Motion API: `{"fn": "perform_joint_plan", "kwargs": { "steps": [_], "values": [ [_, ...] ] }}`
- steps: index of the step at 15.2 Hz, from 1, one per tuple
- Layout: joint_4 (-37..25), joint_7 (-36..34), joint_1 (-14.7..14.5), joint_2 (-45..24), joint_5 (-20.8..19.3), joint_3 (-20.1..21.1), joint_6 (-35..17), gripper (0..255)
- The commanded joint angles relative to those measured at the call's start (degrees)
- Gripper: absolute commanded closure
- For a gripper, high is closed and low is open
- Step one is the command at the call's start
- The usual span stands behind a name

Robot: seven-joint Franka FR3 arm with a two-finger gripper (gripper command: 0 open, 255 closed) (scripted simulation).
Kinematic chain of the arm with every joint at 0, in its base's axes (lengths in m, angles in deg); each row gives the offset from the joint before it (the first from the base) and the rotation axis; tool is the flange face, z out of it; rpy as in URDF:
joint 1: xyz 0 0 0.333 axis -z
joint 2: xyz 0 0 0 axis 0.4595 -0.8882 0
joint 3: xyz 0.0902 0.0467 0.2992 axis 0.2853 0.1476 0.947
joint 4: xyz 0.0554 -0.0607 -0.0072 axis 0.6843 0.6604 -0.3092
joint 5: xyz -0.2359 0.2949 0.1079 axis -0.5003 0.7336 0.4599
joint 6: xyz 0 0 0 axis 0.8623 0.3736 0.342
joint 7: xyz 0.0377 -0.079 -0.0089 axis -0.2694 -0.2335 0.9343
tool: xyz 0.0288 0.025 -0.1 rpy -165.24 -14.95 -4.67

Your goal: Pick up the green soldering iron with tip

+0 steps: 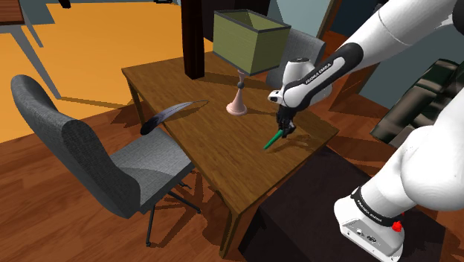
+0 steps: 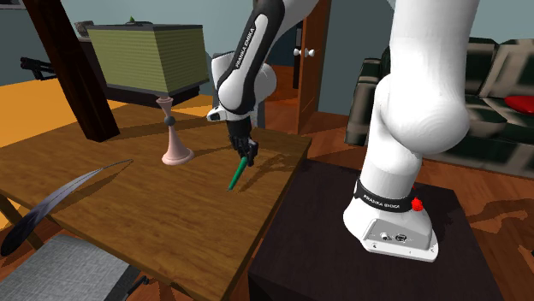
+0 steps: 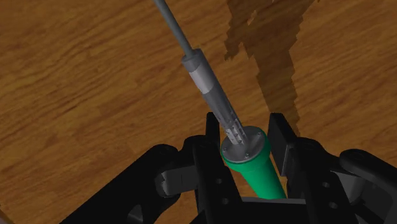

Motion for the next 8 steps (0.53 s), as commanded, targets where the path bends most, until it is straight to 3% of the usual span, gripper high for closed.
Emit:
{"fn": "perform_joint_plan", "kwargs": {
  "steps": [1, 8],
  "values": [
    [0.0, -0.5, -0.1, 1.8, -0.9, -0.3, 1.7, 255],
    [-0.5, -1.8, -0.1, 6.8, -2.9, -0.5, 7.1, 255]
  ]
}}
